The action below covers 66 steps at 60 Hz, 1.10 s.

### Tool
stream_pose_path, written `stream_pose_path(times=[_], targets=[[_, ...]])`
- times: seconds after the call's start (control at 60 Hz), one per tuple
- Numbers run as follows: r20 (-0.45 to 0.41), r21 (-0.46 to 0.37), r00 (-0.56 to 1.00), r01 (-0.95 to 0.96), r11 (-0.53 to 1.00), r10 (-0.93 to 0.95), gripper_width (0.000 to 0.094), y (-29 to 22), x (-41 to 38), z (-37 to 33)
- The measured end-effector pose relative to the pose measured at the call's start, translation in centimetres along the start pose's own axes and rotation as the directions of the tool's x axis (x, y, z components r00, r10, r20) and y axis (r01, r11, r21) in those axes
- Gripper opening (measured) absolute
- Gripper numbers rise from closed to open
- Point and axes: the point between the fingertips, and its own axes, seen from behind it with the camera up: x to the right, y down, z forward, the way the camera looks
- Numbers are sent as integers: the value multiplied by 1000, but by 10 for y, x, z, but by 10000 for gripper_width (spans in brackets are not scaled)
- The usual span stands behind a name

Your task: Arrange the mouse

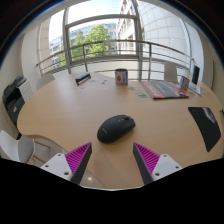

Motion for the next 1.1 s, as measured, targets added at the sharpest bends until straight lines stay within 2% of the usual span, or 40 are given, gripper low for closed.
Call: stream_pose_path(times=[0.15, 0.283, 0.333, 0.417, 0.583, 0.683, 0.75, 0.9, 1.017, 1.1], targets=[[-46, -5, 999, -14, 1000, 13, 850, -29, -5, 41], [-67, -3, 997, -25, 1000, 25, 814, -51, -5, 70], [-80, -3, 997, -15, 1000, 15, 753, -57, -4, 77], [-107, 5, 994, 20, 1000, -20, 532, -64, -3, 86], [-62, -3, 997, 51, 999, -51, 432, -66, -9, 90], [7, -7, 997, 70, 997, -70, 394, -69, -17, 82], [63, 40, 994, 88, 995, -91, 396, -88, -22, 59], [177, 243, 980, 46, 969, -91, 392, -181, 6, -39], [180, 374, 980, 12, 927, -85, 391, -239, 96, -107], [149, 394, 987, -2, 919, -62, 390, -251, 181, -116]])
